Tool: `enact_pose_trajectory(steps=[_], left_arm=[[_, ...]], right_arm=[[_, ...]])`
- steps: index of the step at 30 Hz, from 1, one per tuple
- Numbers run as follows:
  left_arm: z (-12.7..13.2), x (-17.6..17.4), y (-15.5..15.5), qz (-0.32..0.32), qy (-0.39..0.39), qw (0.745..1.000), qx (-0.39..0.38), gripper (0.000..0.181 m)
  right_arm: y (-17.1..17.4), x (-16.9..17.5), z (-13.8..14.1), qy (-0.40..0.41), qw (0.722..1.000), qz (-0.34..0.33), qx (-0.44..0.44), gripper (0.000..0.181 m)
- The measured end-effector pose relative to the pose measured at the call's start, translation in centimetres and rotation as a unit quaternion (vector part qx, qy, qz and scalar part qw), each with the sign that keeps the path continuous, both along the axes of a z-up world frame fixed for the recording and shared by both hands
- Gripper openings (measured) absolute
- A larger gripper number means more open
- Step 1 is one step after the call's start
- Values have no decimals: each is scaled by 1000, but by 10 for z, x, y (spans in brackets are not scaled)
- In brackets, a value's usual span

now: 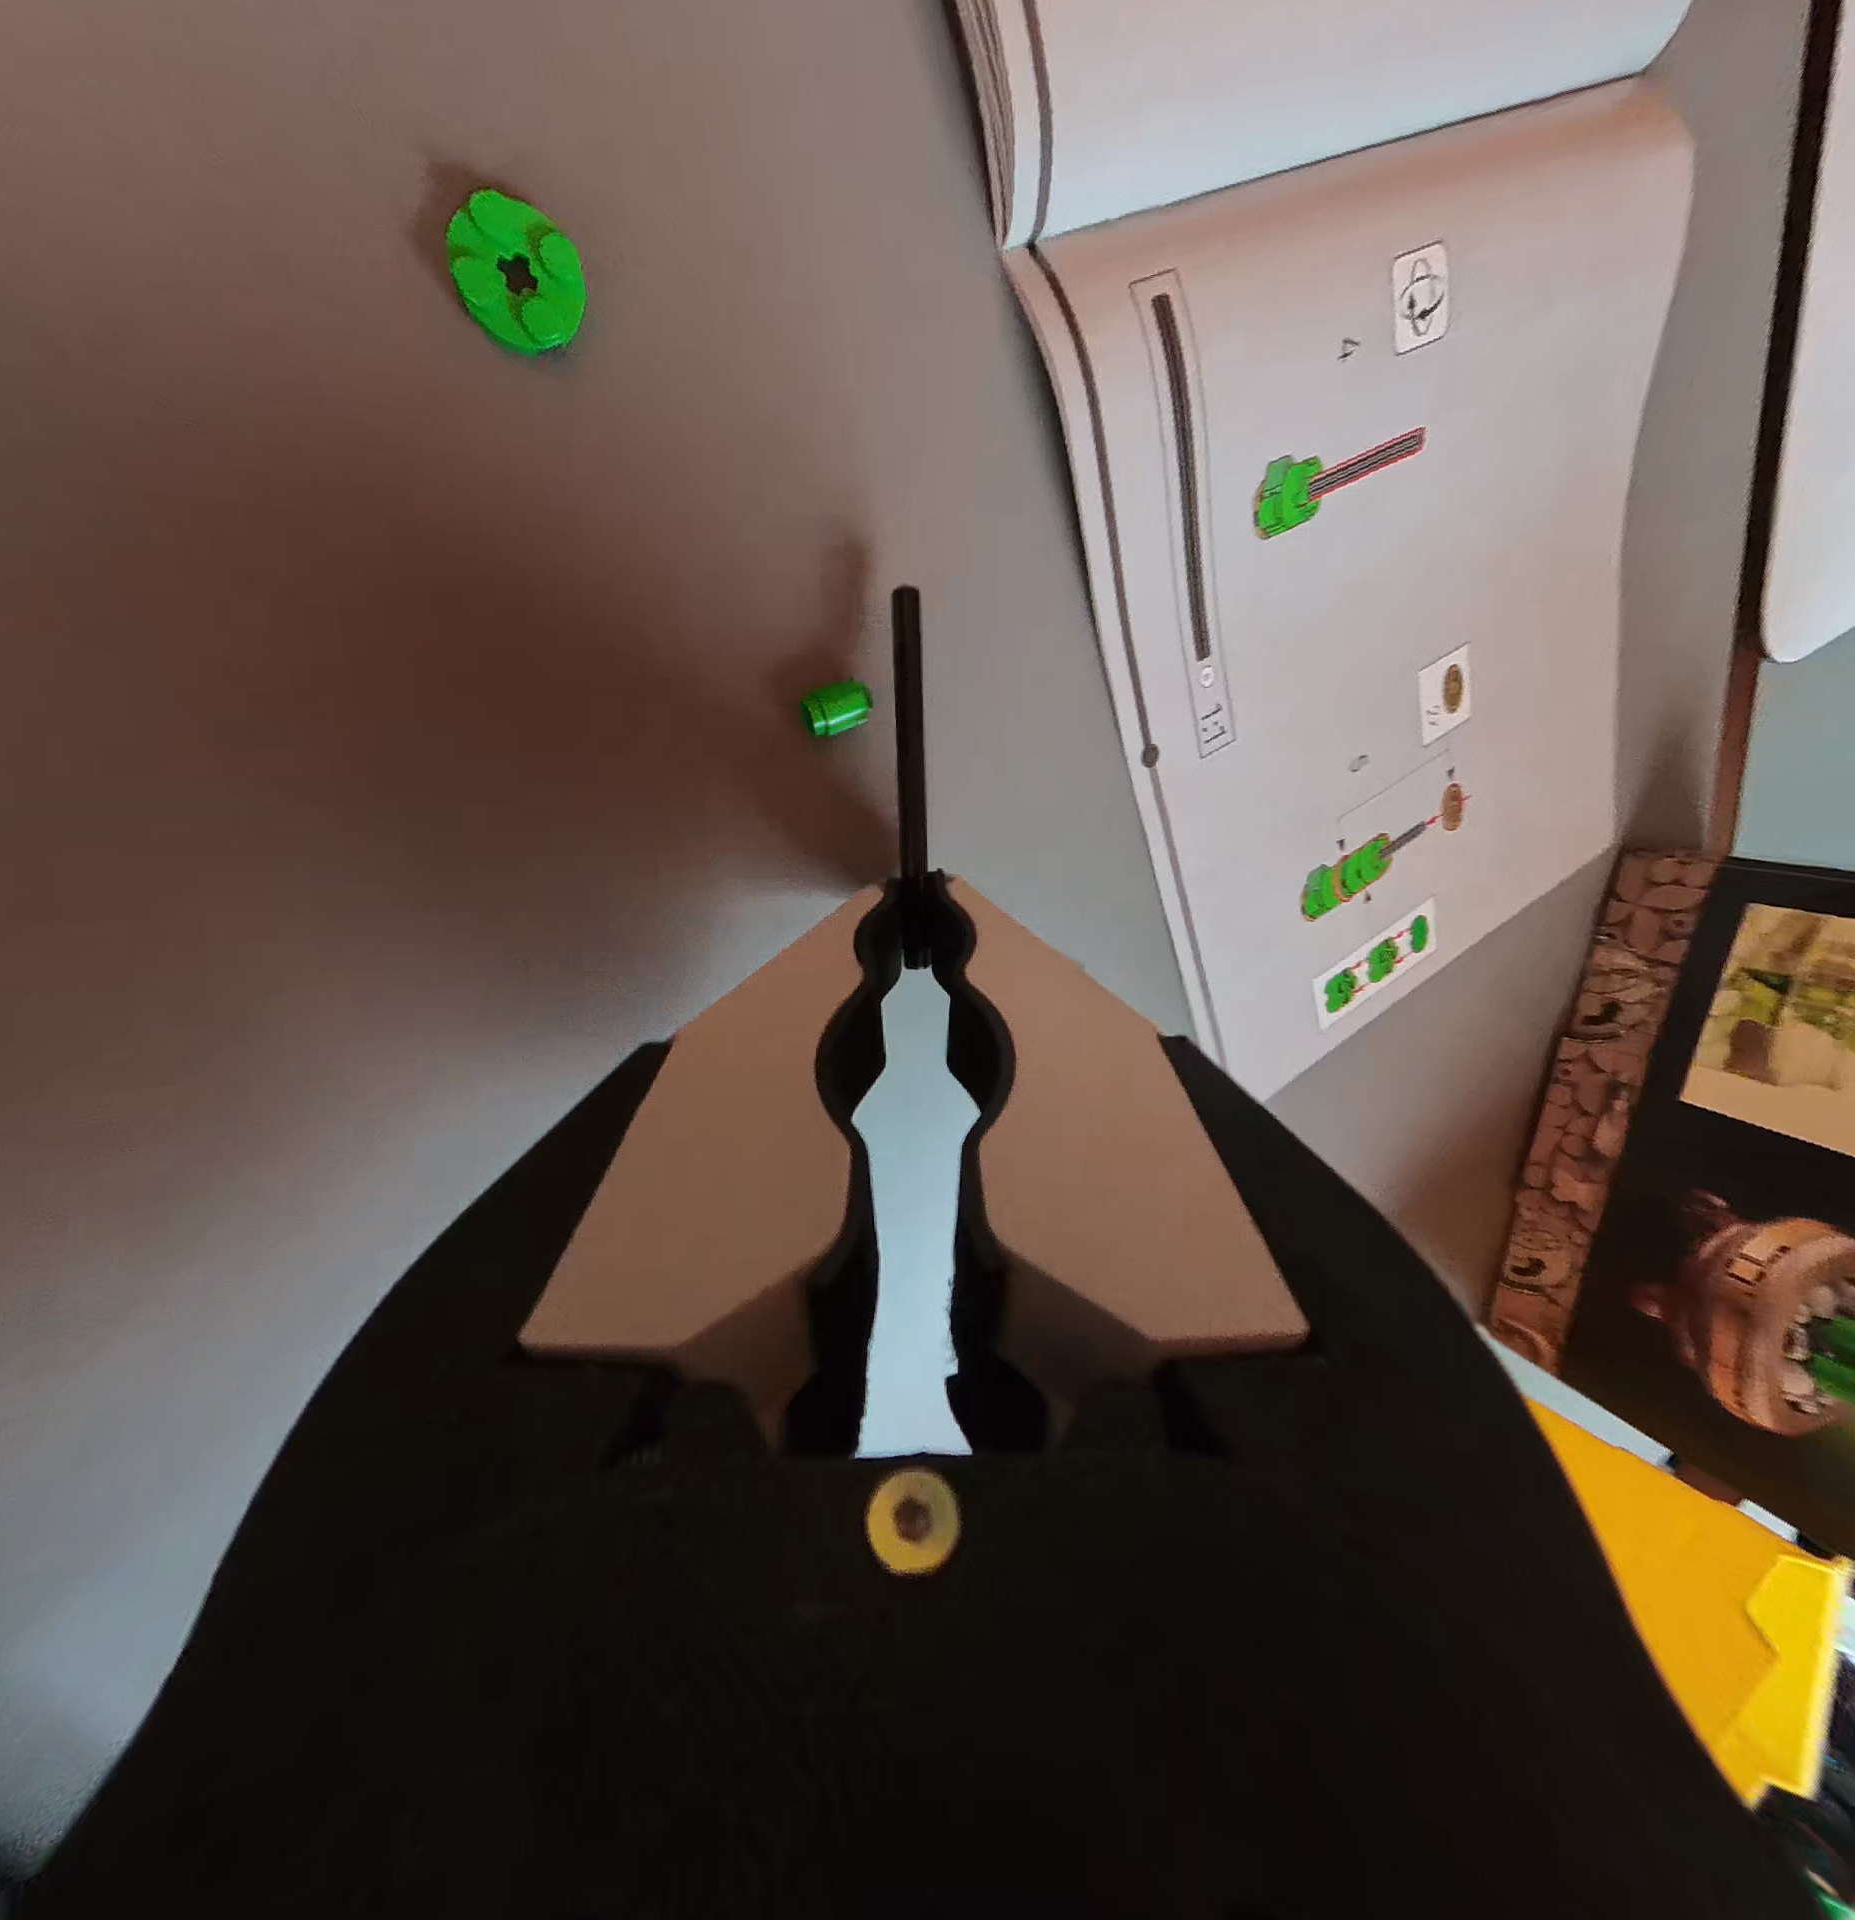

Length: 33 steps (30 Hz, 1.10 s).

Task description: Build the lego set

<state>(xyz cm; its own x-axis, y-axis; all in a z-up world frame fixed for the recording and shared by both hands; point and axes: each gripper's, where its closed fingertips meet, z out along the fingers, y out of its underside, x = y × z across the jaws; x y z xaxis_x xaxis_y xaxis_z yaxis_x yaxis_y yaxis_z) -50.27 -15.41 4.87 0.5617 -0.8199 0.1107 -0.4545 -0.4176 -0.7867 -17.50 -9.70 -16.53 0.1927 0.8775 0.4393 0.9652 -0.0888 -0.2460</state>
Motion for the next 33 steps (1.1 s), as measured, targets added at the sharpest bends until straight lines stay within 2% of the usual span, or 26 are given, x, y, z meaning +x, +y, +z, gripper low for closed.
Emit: enact_pose_trajectory(steps=[6, 15, 18, 20, 26, 33], left_arm=[[-5, 1, -3, -6, 21, 1000, 4, 16], [-16, 2, -7, -14, 48, 999, -11, 17], [-15, 1, -6, -13, 47, 999, -8, 17], [-13, 0, -6, -11, 42, 999, -7, 16], [-12, -1, -4, -8, 38, 999, -6, 15], [-16, 0, -2, -7, 44, 999, -10, 14]], right_arm=[[0, 5, 1, 42, 998, -25, -27, 4], [6, 4, 1, 55, 996, -35, -53, 4], [17, -4, 10, 64, 998, -12, -23, 4], [29, -14, 18, 69, 997, 25, -10, 4], [56, -37, 16, 39, 989, 115, -81, 4], [70, -41, 9, -5, 978, 135, -162, 4]])
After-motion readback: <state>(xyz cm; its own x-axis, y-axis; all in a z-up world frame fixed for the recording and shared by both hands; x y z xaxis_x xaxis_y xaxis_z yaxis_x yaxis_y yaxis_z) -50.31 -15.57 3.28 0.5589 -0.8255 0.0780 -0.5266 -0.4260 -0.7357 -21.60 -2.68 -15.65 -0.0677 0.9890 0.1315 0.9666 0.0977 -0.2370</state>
